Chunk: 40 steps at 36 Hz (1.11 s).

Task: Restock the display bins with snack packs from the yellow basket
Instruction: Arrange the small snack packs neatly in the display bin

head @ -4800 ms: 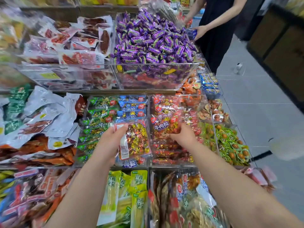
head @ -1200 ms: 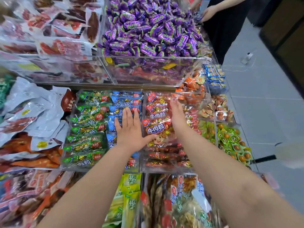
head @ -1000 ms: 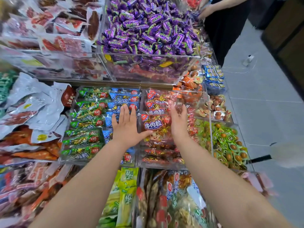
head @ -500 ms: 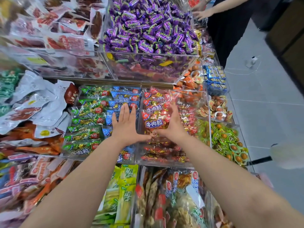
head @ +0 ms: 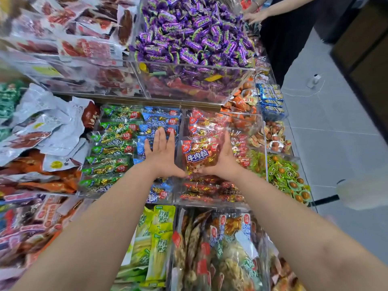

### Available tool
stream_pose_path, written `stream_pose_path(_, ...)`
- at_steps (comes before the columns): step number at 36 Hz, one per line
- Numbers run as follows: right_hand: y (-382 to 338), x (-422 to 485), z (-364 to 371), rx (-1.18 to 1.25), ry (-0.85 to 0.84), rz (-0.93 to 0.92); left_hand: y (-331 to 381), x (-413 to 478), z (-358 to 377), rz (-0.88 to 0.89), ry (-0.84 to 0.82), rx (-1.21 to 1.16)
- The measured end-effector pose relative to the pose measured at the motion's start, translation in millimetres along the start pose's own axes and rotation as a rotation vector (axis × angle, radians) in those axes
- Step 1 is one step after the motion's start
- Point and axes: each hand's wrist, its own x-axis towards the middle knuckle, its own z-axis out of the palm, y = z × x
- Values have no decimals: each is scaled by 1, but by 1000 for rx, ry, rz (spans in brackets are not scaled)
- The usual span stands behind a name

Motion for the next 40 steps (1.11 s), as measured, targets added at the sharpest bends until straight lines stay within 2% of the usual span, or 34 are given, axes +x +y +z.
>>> stream_pose_path(6,-4,-33,-3,56,146,174,0,-1,-3,22,-7,-45)
stream_pose_path(9,-9,-60,-4,101,226,234,0,-7,-3,43,40,-120)
stream_pose_path(11,-9,-83,-5,113,266,266,1,-15,-2,47,141,-206)
stream_pose_path(14,-8,-122,-3,243,375,290,13,-37,-1,93,389,-362)
stream_pose_path(16,-4,-150,-1,384,476,303,28,-58,0,194,514,-424)
stream_pose_path(18,4,-179,4,488,595,345,48,-81,9,354,529,-431)
stream_pose_path(21,25,-226,20,620,801,438,78,-113,39,594,300,-522)
stream_pose_path(24,59,-281,44,629,923,620,103,-137,85,691,-15,-530)
stream_pose_path(28,107,-364,92,769,864,923,120,-162,154,695,-294,-367)
stream_pose_path(34,148,-494,182,1184,865,1259,114,-197,244,610,-732,27)
stream_pose_path(37,155,-554,225,1306,895,1378,111,-219,272,489,-833,242)
stream_pose_path(40,159,-598,251,1421,965,1468,116,-235,294,506,-897,430)
